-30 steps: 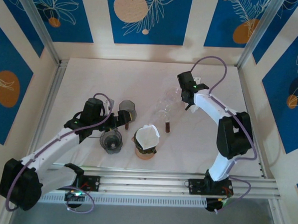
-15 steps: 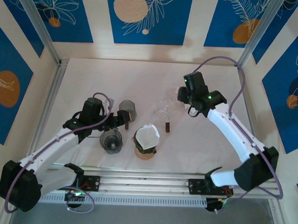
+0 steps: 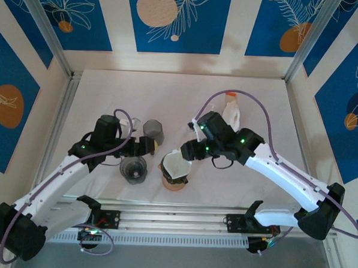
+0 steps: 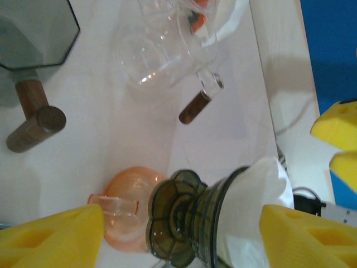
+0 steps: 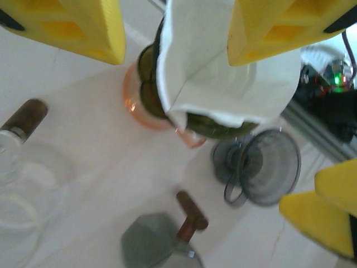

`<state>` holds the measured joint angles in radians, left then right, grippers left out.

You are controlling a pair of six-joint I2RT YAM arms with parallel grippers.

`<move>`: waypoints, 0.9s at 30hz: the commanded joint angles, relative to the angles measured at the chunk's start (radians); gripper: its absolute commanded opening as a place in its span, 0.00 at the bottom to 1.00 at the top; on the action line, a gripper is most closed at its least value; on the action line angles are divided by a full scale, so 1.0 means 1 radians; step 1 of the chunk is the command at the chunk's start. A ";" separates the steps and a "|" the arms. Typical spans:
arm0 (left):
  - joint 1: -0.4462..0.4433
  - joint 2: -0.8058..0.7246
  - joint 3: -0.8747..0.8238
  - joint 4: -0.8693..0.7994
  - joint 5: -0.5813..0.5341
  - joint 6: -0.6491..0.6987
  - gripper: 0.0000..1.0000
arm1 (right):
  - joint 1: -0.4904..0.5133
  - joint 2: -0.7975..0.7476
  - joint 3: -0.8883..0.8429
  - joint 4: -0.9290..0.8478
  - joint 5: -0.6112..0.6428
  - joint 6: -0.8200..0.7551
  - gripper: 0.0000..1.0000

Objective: Place the coffee filter in the dripper

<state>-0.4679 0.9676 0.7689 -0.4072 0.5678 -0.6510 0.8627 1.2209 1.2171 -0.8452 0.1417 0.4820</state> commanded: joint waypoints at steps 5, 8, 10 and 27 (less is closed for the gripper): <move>-0.158 -0.017 0.071 -0.152 -0.029 0.096 0.78 | 0.065 -0.011 -0.029 -0.101 0.088 0.049 0.41; -0.185 -0.016 0.050 -0.135 -0.043 0.087 0.78 | 0.086 -0.004 -0.039 -0.093 0.100 0.051 0.26; -0.199 -0.011 0.044 -0.117 -0.047 0.083 0.78 | 0.097 0.006 -0.042 -0.085 0.102 0.053 0.20; -0.211 0.067 -0.008 -0.076 -0.108 0.065 0.71 | 0.138 0.028 -0.014 -0.114 0.169 0.069 0.19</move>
<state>-0.6693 1.0374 0.7670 -0.4980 0.4774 -0.5922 0.9882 1.2663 1.1816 -0.9234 0.2634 0.5339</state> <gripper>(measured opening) 0.707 0.162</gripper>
